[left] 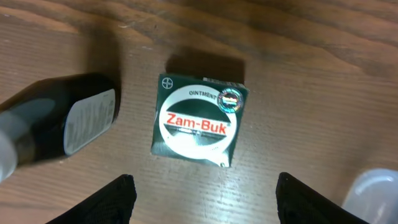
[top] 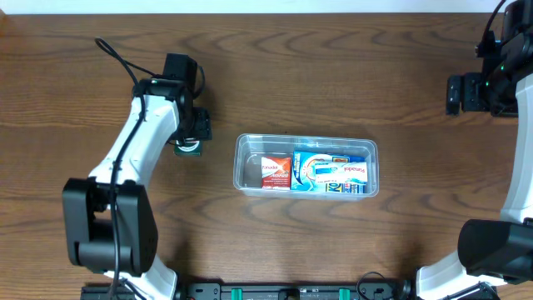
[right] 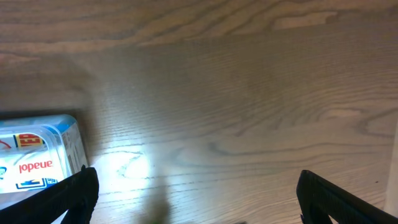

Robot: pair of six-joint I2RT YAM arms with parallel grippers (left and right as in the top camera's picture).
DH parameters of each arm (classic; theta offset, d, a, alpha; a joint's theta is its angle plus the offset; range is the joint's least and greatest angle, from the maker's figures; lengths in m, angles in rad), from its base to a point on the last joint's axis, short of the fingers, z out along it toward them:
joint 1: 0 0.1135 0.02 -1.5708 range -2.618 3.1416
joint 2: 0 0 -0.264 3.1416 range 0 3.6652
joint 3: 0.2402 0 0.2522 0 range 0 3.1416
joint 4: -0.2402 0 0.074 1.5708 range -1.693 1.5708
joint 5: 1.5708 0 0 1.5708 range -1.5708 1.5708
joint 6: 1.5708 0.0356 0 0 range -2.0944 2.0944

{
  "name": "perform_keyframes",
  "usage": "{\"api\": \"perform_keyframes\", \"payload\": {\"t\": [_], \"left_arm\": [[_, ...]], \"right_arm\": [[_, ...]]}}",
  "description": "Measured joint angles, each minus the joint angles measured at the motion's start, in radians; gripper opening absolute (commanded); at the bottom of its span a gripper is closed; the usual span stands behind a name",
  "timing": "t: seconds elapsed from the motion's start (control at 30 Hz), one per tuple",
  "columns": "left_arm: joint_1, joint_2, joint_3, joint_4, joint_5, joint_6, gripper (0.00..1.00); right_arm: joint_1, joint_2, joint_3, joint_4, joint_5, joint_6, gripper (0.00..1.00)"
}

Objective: Pack container
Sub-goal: 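Move left gripper to the green Zam-Buk tin and grasp it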

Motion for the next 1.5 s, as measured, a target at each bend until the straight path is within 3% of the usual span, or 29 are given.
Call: {"api": "perform_keyframes", "payload": {"t": [0.33,0.9,0.97,1.3,1.5], "left_arm": [[0.023,0.026,0.0,0.026,0.013,0.036,0.98],[0.023,0.179,0.0,0.069,0.018,0.047,0.98],[0.023,0.191,0.0,0.074,0.018,0.048,0.96],[0.023,0.209,0.0,0.097,0.019,0.062,0.66],[0.023,0.209,0.0,0.097,0.018,0.064,0.61]], "right_arm": [[0.0,0.0,0.0,0.0,0.0,0.0,0.99],[0.0,0.0,0.0,0.0,0.0,0.0,0.99],[0.0,0.0,0.0,0.0,0.0,0.0,0.99],[0.0,0.0,0.0,0.0,0.0,0.0,0.99],[0.0,0.0,0.0,0.0,0.0,0.0,0.99]]}}
